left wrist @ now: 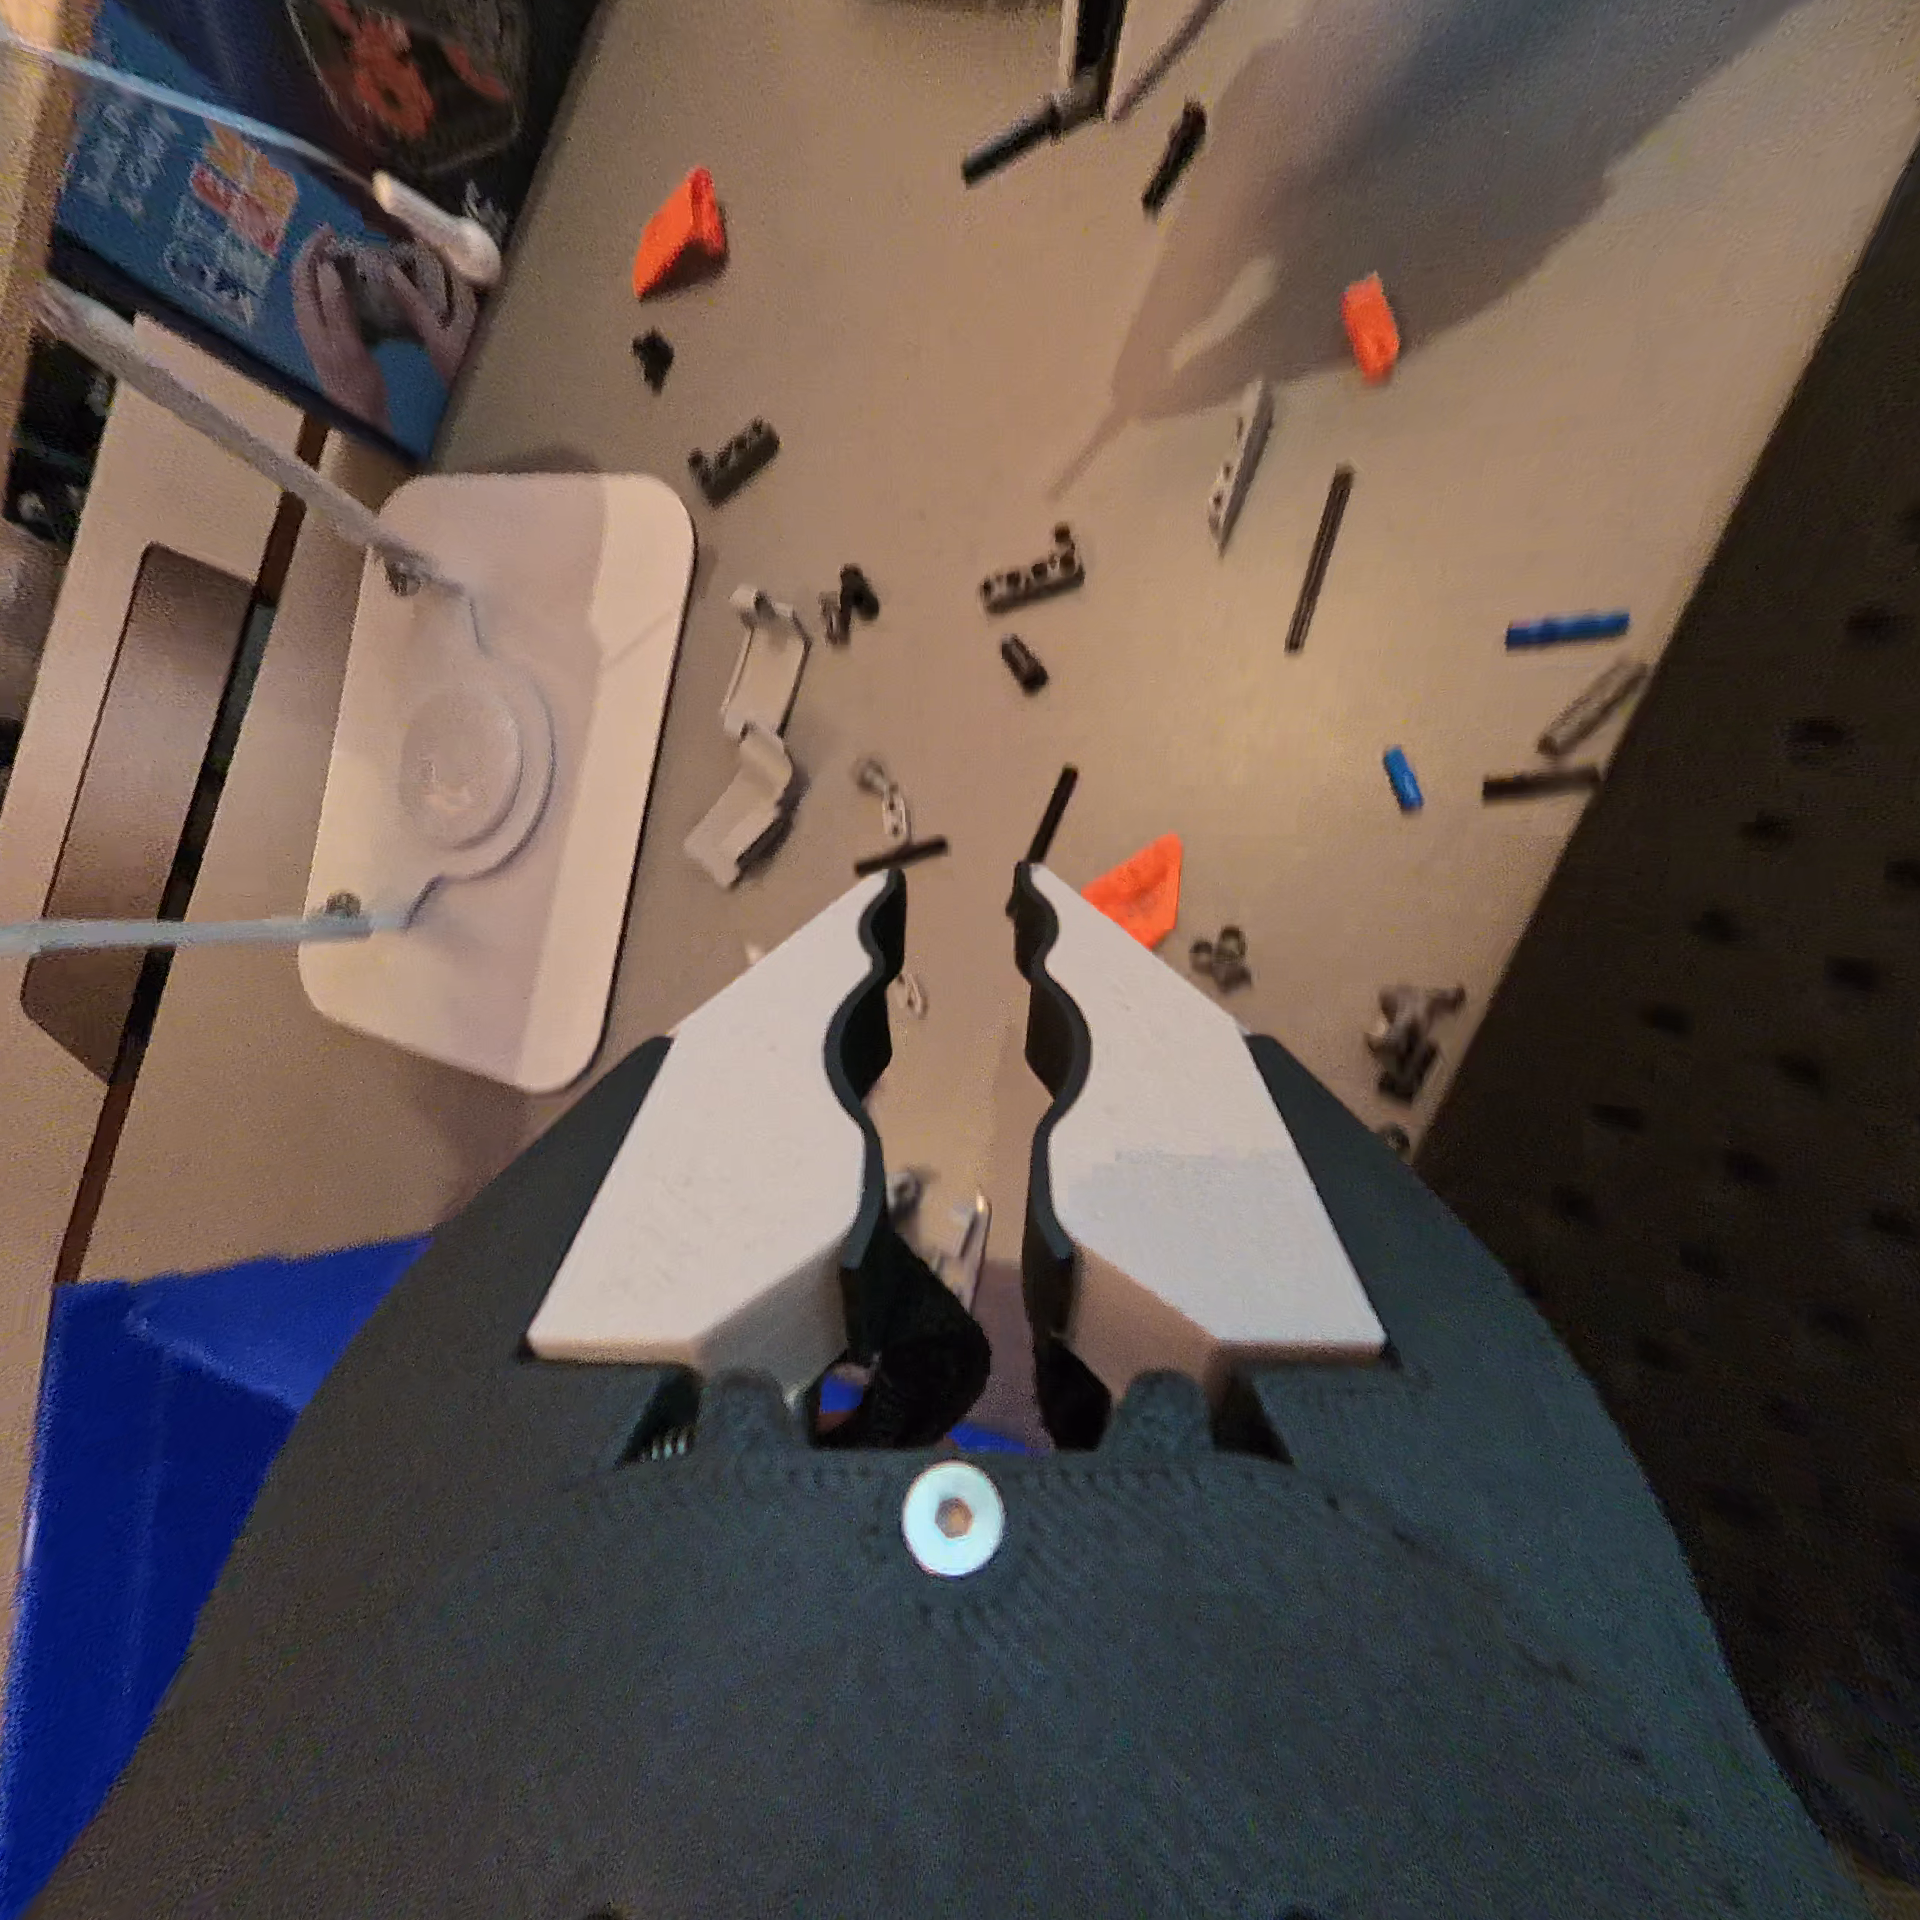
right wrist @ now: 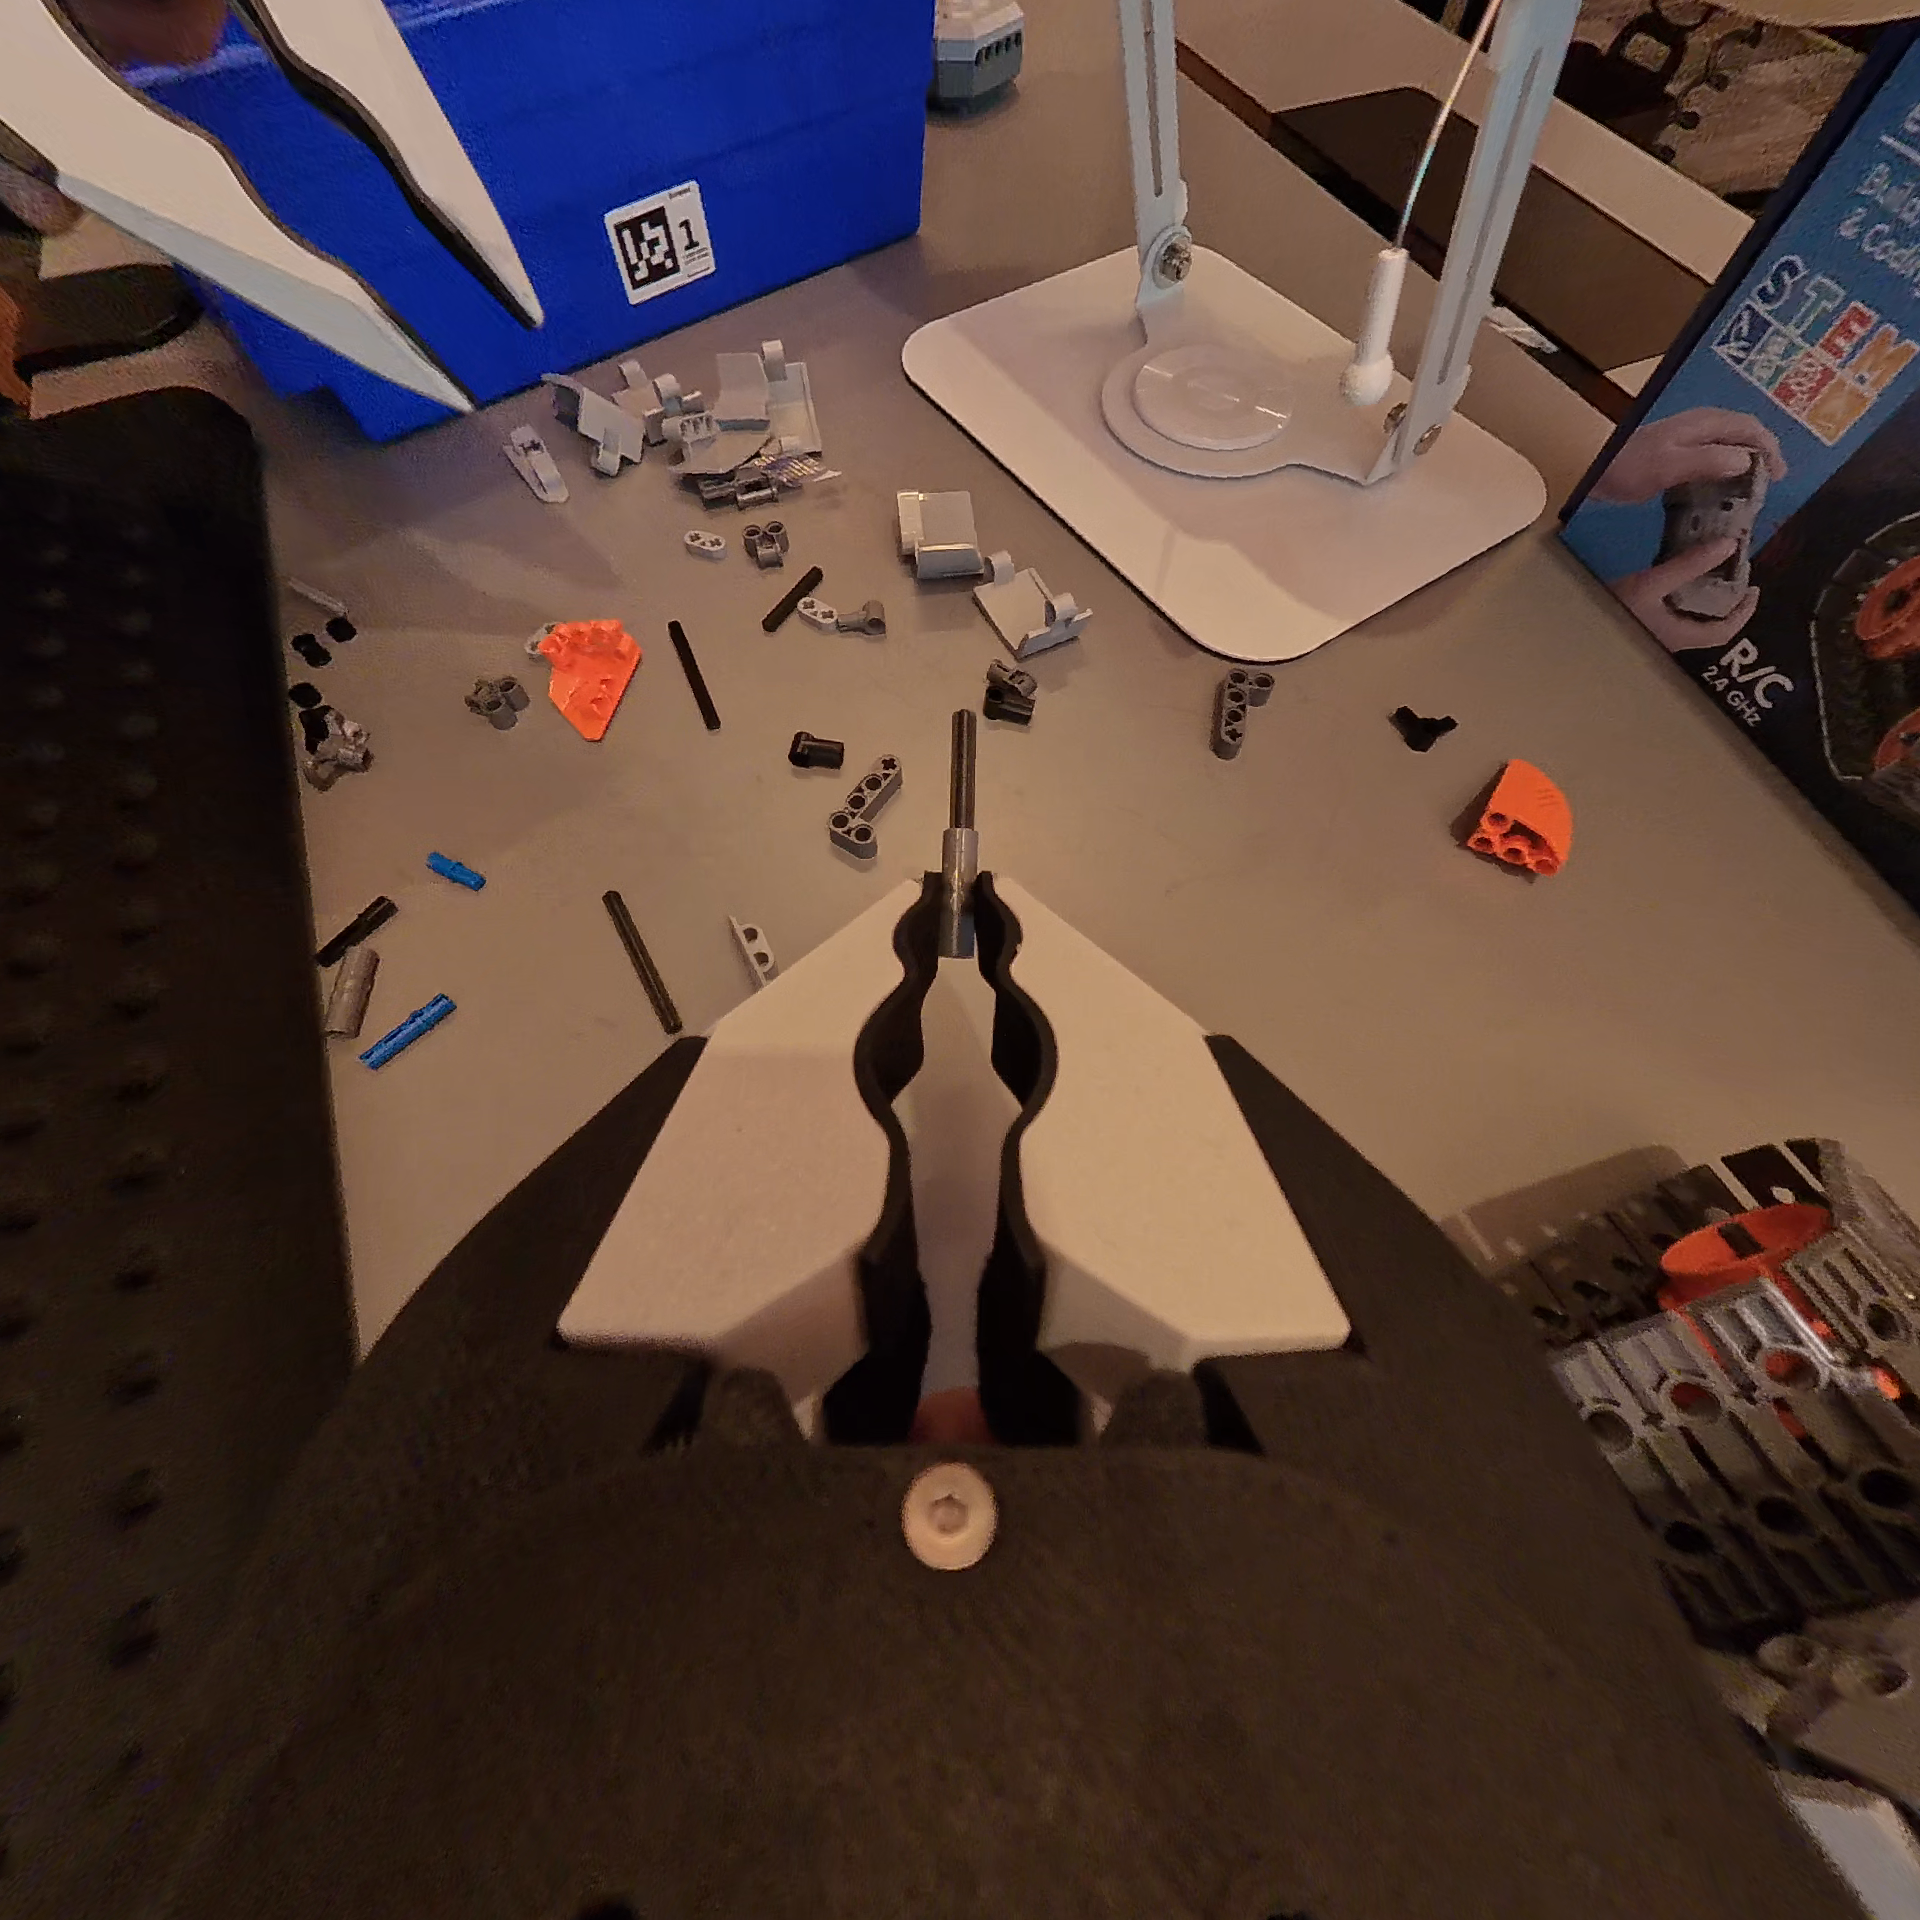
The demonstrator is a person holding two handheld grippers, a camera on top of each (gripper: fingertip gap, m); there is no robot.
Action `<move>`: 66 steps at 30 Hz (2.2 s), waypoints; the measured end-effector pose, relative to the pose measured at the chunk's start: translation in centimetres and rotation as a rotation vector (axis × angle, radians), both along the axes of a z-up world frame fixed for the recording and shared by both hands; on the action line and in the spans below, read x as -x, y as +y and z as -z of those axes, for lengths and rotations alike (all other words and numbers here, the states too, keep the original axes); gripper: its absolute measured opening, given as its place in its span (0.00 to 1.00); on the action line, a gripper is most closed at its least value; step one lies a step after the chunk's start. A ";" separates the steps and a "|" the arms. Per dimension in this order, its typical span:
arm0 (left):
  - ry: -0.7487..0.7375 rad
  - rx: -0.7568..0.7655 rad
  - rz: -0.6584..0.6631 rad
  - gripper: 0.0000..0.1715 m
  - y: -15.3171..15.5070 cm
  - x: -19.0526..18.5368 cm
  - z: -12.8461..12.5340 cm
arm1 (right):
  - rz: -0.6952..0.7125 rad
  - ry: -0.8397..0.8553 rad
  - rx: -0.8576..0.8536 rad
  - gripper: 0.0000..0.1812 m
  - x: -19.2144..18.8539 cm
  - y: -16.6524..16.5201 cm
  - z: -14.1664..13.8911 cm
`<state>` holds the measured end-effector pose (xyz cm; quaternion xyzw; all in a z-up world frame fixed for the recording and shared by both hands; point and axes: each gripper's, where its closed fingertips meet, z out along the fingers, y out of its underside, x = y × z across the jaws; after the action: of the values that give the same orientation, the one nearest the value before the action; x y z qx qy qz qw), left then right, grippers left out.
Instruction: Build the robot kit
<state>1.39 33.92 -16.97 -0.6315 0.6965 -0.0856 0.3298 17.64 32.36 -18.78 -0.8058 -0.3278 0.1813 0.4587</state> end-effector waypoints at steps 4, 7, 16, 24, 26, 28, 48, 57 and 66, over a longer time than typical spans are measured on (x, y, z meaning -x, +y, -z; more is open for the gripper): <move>0.173 0.036 0.045 0.11 -1.7 3.0 2.8 | -0.027 -0.025 0.002 0.02 0.5 -0.4 0.3; 0.273 0.076 0.086 0.10 -3.5 4.8 5.2 | -0.049 -0.037 0.000 0.02 0.9 -0.6 0.5; 0.348 0.232 0.221 0.09 -7.3 7.4 6.5 | -0.076 -0.053 0.011 0.02 1.4 -0.9 1.0; 0.439 0.261 0.249 0.08 -6.9 7.4 8.2 | -0.084 -0.055 0.015 0.02 1.6 -1.1 1.2; 0.444 0.262 0.267 0.06 -7.2 7.4 8.2 | -0.086 -0.054 0.014 0.02 1.7 -1.1 1.1; 0.440 0.266 0.259 0.06 -7.3 7.2 8.3 | -0.088 -0.056 0.012 0.02 1.7 -1.1 1.1; 0.300 0.276 0.170 0.05 -7.5 5.4 8.9 | -0.094 -0.061 0.007 0.02 1.9 -1.2 1.1; 0.259 0.242 0.125 0.10 -7.1 5.6 8.3 | -0.102 -0.067 0.005 0.02 2.1 -1.4 1.1; 0.288 0.247 0.117 0.04 -7.2 6.0 8.9 | -0.106 -0.068 0.004 0.02 2.2 -1.5 1.1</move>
<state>-4.58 26.74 -25.83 -0.6311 0.7564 -0.0982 0.1410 15.48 30.89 -19.91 -0.7940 -0.3849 0.1784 0.4354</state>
